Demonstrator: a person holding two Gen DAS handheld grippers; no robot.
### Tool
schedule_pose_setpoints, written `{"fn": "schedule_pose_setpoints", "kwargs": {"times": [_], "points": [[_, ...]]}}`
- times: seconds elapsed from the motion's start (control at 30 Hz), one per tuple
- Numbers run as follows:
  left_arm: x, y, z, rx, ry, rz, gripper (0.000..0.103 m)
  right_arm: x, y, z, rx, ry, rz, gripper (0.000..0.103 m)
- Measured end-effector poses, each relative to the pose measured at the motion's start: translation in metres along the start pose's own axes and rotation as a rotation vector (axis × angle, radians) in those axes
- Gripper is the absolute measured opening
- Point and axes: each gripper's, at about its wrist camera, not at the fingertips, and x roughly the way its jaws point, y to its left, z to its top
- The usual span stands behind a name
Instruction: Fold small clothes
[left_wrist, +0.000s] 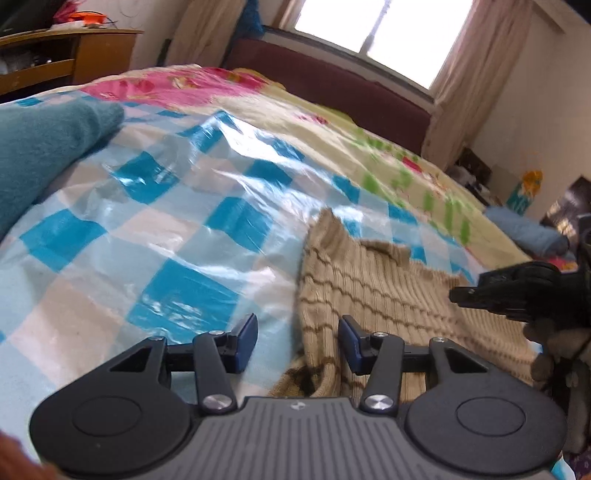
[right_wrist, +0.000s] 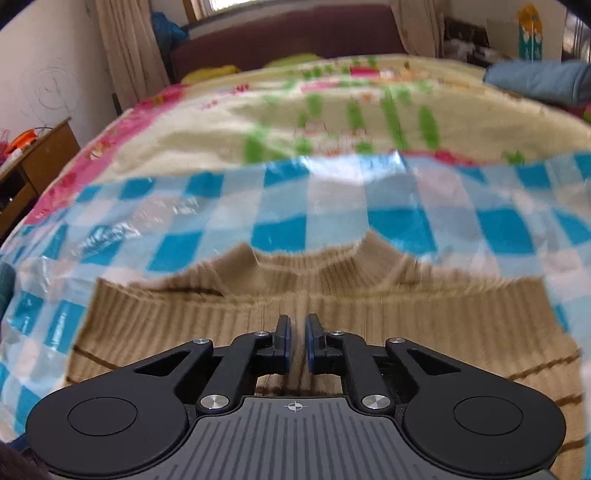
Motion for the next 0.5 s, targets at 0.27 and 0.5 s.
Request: {"fn": "schedule_pose_setpoints", "kwargs": {"times": [0.27, 0.5], "points": [[-0.015, 0.003, -0.009, -0.031, 0.051, -0.017, 0.053, -0.002, 0.032, -0.017, -0.132, 0.089, 0.029, 0.017], [-0.016, 0.006, -0.014, -0.067, 0.075, -0.025, 0.053, -0.019, 0.036, -0.014, -0.097, 0.085, 0.052, 0.019]]}}
